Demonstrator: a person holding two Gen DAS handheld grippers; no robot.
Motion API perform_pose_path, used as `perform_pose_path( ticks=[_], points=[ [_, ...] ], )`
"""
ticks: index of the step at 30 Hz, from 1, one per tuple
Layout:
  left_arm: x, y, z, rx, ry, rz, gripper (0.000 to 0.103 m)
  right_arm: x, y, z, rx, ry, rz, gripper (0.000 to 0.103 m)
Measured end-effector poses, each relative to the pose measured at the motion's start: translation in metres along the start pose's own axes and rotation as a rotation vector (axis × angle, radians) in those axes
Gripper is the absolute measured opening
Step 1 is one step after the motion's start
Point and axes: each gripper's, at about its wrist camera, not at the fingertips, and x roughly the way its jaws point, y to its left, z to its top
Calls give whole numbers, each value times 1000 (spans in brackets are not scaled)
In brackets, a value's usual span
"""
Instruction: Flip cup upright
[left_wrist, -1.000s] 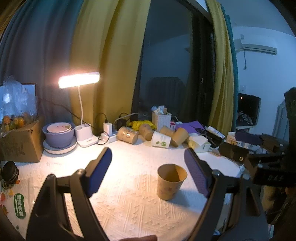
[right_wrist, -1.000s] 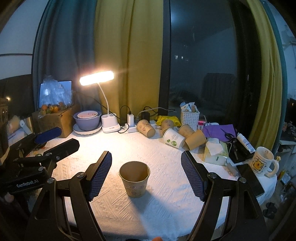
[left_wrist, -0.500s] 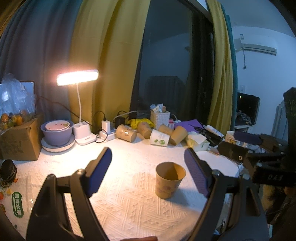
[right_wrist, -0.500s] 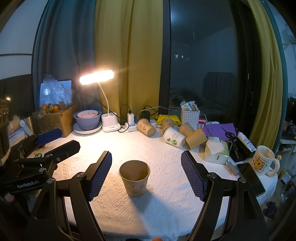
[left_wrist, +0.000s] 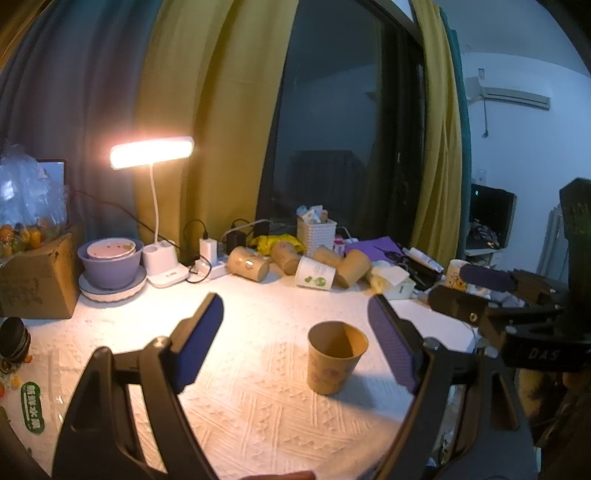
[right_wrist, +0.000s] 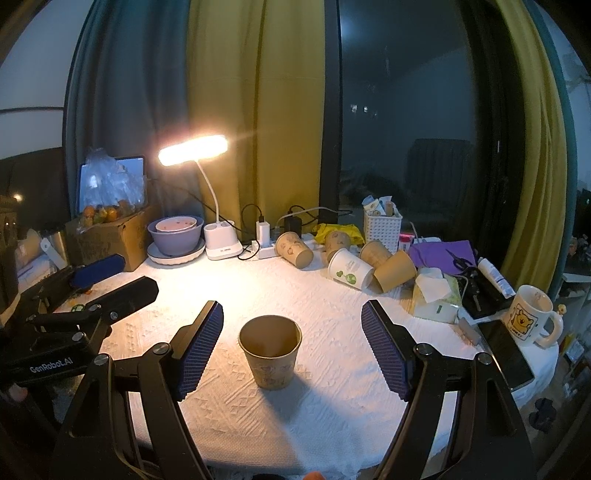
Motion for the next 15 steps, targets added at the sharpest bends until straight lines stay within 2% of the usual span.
perform_pose_path(
  ticks=[15],
  points=[
    [0, 1, 3, -8, -1, -7, 82, 2, -2, 0, 6, 5, 2, 80]
  ],
)
